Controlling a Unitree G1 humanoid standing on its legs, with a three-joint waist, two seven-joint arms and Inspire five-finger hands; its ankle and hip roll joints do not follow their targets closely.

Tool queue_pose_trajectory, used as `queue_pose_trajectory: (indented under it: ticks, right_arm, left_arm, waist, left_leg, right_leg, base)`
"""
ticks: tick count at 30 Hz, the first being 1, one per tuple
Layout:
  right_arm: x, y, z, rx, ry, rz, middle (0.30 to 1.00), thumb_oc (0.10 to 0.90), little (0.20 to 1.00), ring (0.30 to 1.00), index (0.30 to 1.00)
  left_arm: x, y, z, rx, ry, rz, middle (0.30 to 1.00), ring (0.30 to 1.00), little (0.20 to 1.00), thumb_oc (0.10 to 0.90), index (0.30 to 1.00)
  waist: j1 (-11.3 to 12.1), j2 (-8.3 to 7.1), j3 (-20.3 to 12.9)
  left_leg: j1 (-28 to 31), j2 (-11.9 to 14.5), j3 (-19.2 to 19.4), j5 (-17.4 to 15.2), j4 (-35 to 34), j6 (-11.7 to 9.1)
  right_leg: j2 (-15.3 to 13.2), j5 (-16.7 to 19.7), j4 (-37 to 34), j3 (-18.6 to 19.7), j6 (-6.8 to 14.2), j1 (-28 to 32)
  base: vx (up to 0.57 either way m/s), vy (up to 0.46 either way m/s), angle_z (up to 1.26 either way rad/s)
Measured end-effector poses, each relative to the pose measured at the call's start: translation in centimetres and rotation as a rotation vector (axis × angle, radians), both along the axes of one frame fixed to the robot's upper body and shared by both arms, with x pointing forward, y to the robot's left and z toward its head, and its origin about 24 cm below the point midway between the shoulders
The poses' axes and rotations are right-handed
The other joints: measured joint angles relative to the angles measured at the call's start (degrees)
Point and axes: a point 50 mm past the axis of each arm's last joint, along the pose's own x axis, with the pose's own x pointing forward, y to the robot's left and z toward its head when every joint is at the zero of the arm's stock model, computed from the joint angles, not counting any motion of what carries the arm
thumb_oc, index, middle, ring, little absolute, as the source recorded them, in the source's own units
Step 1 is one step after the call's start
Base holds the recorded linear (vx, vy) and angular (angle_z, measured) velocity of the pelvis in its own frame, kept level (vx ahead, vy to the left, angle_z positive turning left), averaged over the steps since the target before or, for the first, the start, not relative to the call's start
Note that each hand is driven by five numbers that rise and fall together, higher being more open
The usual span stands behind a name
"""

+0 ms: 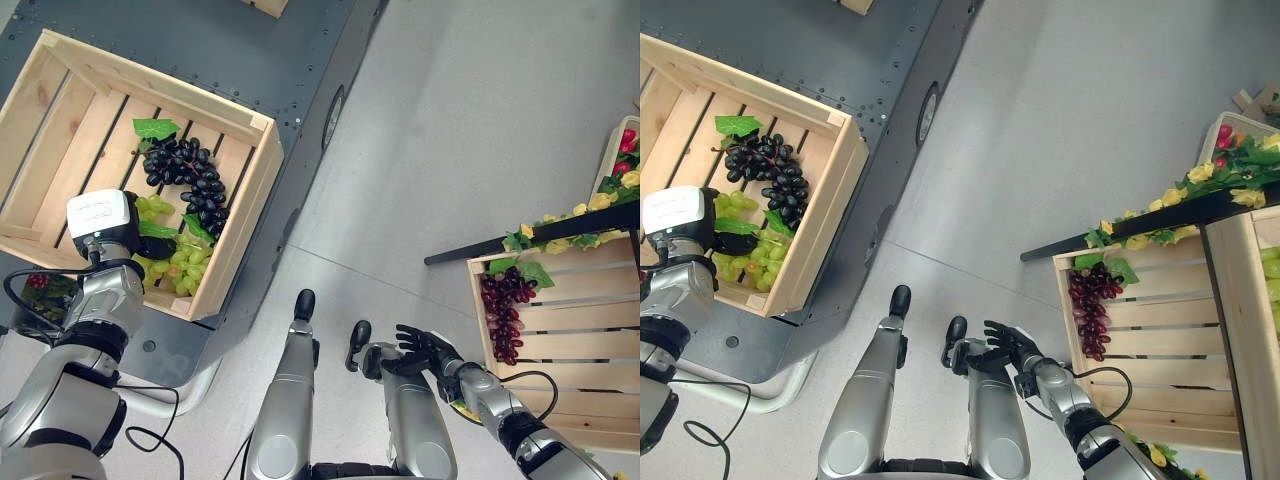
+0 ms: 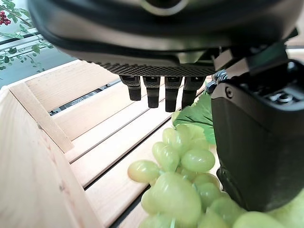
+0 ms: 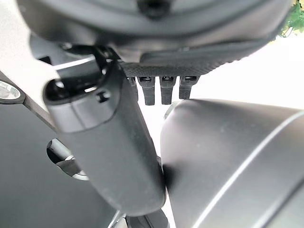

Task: Pick up the fruits from the basket on one side to the basket on the other side

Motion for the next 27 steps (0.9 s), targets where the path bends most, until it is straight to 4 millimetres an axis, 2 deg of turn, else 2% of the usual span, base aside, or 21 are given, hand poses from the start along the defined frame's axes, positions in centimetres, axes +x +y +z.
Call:
queue_pose_trajectory:
  ticks: [1,2,3,4,5,11,17,27]
  right_arm:
    - [0.0,0.1,0.0,0.002,0.000,0.000,0.900,0.800,0.900,0.900,0.900]
    - [0.0,0.2,0.0,0.003,0.000,0.002,0.900,0.800,0.900,0.900,0.900]
    - [0.0,0.2,0.0,0.005,0.001,0.002,0.900,0.800,0.900,0.900,0.900]
    - [0.0,0.3,0.0,0.006,0.000,0.003,0.900,0.800,0.900,0.900,0.900]
    - [0.0,0.3,0.0,0.006,0.000,0.003,0.900,0.800,0.900,0.900,0.900]
    - [0.1,0.4,0.0,0.005,-0.002,0.008,0.900,0.800,0.900,0.900,0.900]
    - [0.4,0.8,0.2,-0.004,-0.011,0.032,0.900,0.800,0.900,0.900,0.900]
    - [0.3,0.7,0.2,-0.006,-0.014,0.029,0.900,0.800,0.900,0.900,0.900]
  left_arm:
    - [0.1,-0.1,0.1,0.001,-0.002,-0.002,0.585,0.585,0.585,0.590,0.585]
    - [0.2,-0.2,0.2,0.004,-0.003,-0.008,0.528,0.528,0.528,0.552,0.528]
    - [0.3,-0.2,0.2,0.008,-0.001,-0.009,0.406,0.406,0.406,0.471,0.406]
    - [0.3,-0.2,0.2,0.008,-0.002,-0.009,0.319,0.319,0.319,0.413,0.319]
    - [0.3,-0.3,0.2,0.011,-0.009,-0.013,0.300,0.300,0.300,0.400,0.300]
    - [0.9,-1.4,0.0,0.008,-0.056,-0.066,0.300,0.300,0.300,0.400,0.300]
    - [0.9,-1.6,-0.2,-0.003,-0.064,-0.086,0.300,0.300,0.300,0.400,0.300]
    - [0.5,-2.1,-0.7,-0.010,-0.118,-0.130,0.300,0.300,0.300,0.400,0.300]
  waist:
    - [0.0,-0.08,0.0]
    - [-0.2,-0.25,0.0]
    - [-0.1,-0.36,0.0]
    - [-0.1,-0.40,0.0]
    - [-0.2,-0.44,0.0]
    - [-0.3,-0.82,0.0]
    - [-1.0,-1.31,0.0]
    - [-0.4,-1.30,0.0]
  left_leg:
    - [0.0,0.0,0.0,0.0,-0.1,0.0]
    - [0.0,0.0,0.1,0.0,-0.1,0.0]
    - [0.0,0.0,0.2,-0.1,-0.1,0.1]
    - [0.0,0.0,0.3,-0.1,-0.1,0.2]
    - [0.0,0.0,0.4,-0.1,0.0,0.2]
    - [0.0,0.0,0.4,-0.3,-0.1,0.4]
    - [0.1,0.0,0.5,-0.3,-0.3,0.4]
    - [1.4,-0.1,0.4,0.0,-1.6,0.6]
  right_leg:
    - [0.0,0.1,-0.1,0.0,0.0,0.0]
    - [0.0,0.1,-0.2,0.2,0.1,0.0]
    - [0.1,0.1,-0.2,0.2,0.1,0.0]
    - [0.0,0.2,-0.2,0.3,0.2,0.0]
    - [0.1,0.2,-0.2,0.4,0.2,0.0]
    - [0.3,0.5,-0.8,0.4,0.1,0.2]
    - [0.3,0.5,-1.0,0.4,0.1,0.3]
    - [0.1,0.4,-1.2,0.3,-0.1,1.2]
  base:
    - [0.00,0.000,0.00]
    - [-0.01,0.024,-0.04]
    - [-0.01,0.016,-0.03]
    - [-0.01,0.014,-0.04]
    - [0.00,0.000,0.00]
    - [0.00,-0.001,-0.01]
    - [0.00,0.000,0.00]
    - [0.00,-0.019,0.01]
